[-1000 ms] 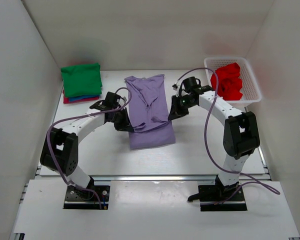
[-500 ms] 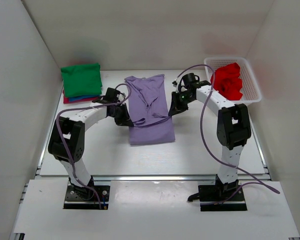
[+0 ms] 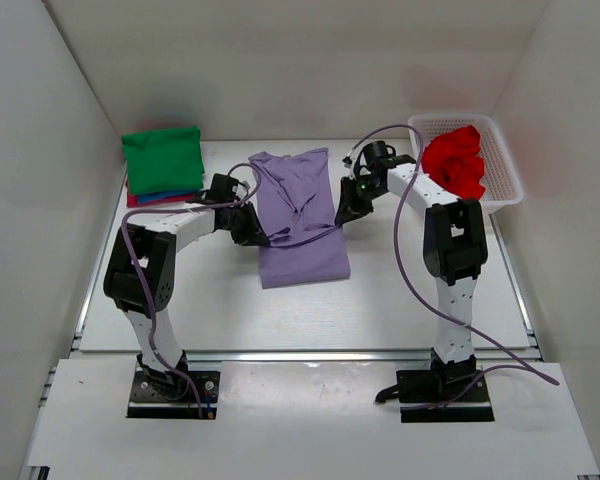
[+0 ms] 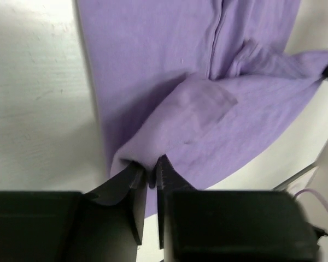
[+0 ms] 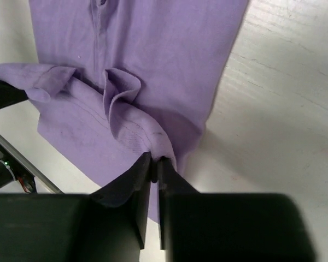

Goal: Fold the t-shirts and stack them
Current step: Fold the folded rectangular tshirt in 1/3 of the way

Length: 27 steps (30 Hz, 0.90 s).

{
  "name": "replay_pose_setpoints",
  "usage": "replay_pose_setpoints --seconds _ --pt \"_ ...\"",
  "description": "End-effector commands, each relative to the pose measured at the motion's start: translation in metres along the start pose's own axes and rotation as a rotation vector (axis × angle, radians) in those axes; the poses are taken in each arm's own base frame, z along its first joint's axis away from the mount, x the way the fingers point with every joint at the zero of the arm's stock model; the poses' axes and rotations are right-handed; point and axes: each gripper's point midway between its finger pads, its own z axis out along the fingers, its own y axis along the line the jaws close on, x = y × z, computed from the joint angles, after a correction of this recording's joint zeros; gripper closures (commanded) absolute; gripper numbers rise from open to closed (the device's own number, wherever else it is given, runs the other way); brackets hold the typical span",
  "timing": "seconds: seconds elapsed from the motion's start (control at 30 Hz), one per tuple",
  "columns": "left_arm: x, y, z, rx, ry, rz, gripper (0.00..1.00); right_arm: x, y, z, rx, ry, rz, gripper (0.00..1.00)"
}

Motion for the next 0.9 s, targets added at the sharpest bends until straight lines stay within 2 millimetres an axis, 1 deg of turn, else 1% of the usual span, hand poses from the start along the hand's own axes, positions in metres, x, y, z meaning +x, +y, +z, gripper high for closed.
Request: replay_pose_setpoints --seconds 0.0,0.03,0.07,0.1,0.13,0.17,0.2,0.23,0.27,0.3,0.33,0.37,0.4,0.43,0.47,0.53,0.57,0.6,0.63,0.67,0.7,0.73,0.77,0.8,0.83,0.87 --pt "-0.028 -0.017 -0.003 0.079 -0.075 0.013 0.75 -0.025 0.012 -0.007 -0.037 -0.068 -0.052 0.89" --pt "-0.031 -0.017 -0.003 0.081 -0.083 -0.003 0.71 -0.027 0.010 -0.008 -0.037 -0.077 -0.046 0.83" --pt "-0.036 -0.019 -0.004 0.089 -0.107 0.000 0.65 -0.029 0.008 -0.008 -0.039 -0.087 -0.037 0.79" --pt "-0.034 -0.019 -0.003 0.097 -0.103 -0.006 0.60 -0.034 0.010 -0.011 -0.050 -0.107 -0.045 0.74" --pt "-0.037 -0.016 0.000 0.097 -0.111 -0.026 0.56 -0.036 0.010 -0.011 -0.049 -0.117 -0.039 0.68" --pt "-0.042 -0.016 0.000 0.113 -0.125 -0.045 0.53 -0.039 0.011 -0.012 -0.054 -0.130 -0.036 0.65" --pt "-0.043 -0.018 0.000 0.130 -0.124 -0.056 0.52 -0.042 0.007 -0.012 -0.060 -0.144 -0.034 0.63" --pt "-0.046 -0.017 0.001 0.139 -0.137 -0.059 0.52 -0.043 0.011 -0.014 -0.069 -0.159 -0.035 0.61" --pt "-0.052 -0.021 0.000 0.162 -0.165 -0.066 0.53 -0.046 0.013 -0.017 -0.086 -0.176 -0.038 0.59" --pt "-0.056 -0.026 0.000 0.182 -0.185 -0.062 0.52 -0.050 0.014 -0.020 -0.091 -0.196 -0.035 0.58" --pt "-0.060 -0.027 -0.002 0.196 -0.195 -0.067 0.52 -0.050 0.016 -0.016 -0.101 -0.200 -0.045 0.58" --pt "-0.065 -0.033 0.000 0.218 -0.215 -0.043 0.52 -0.053 0.017 -0.020 -0.107 -0.225 -0.053 0.58" --pt "-0.069 -0.039 -0.002 0.248 -0.230 -0.031 0.51 -0.052 0.014 -0.020 -0.108 -0.227 -0.048 0.57" --pt "-0.071 -0.040 -0.003 0.251 -0.240 -0.029 0.51 -0.057 0.014 -0.025 -0.105 -0.256 -0.073 0.56" --pt "-0.077 -0.045 -0.007 0.273 -0.270 -0.020 0.51 -0.061 0.014 -0.030 -0.092 -0.285 -0.083 0.55" --pt "-0.079 -0.043 -0.015 0.279 -0.289 -0.002 0.51 -0.061 0.014 -0.037 -0.078 -0.304 -0.149 0.52" --pt "-0.078 -0.040 -0.018 0.268 -0.289 0.027 0.51 -0.060 0.015 -0.042 -0.051 -0.309 -0.193 0.50" --pt "-0.074 -0.033 -0.023 0.238 -0.276 0.069 0.51 -0.054 0.014 -0.044 -0.034 -0.295 -0.238 0.50" --pt "-0.071 -0.028 -0.024 0.208 -0.273 0.091 0.51 -0.052 0.013 -0.046 -0.004 -0.298 -0.266 0.50" --pt "-0.065 -0.021 -0.030 0.165 -0.258 0.145 0.52 -0.044 0.008 -0.049 0.038 -0.298 -0.297 0.50" --pt "-0.050 -0.017 -0.033 0.120 -0.235 0.228 0.51 -0.036 0.007 -0.052 0.057 -0.303 -0.356 0.51" --pt "-0.038 -0.017 -0.032 0.071 -0.222 0.322 0.51 -0.032 0.006 -0.055 0.086 -0.307 -0.378 0.50" --pt "-0.038 -0.010 -0.040 0.001 -0.258 0.357 0.52 -0.022 0.005 -0.057 0.121 -0.313 -0.411 0.51" --pt "-0.017 -0.016 -0.043 -0.020 -0.238 0.466 0.52 -0.010 0.005 -0.059 0.134 -0.316 -0.438 0.51" --pt "-0.003 -0.017 -0.044 -0.073 -0.246 0.554 0.52 -0.005 0.004 -0.060 0.153 -0.316 -0.454 0.51" --pt "0.000 -0.012 -0.044 -0.126 -0.259 0.584 0.52 0.007 0.004 -0.059 0.189 -0.306 -0.483 0.51"
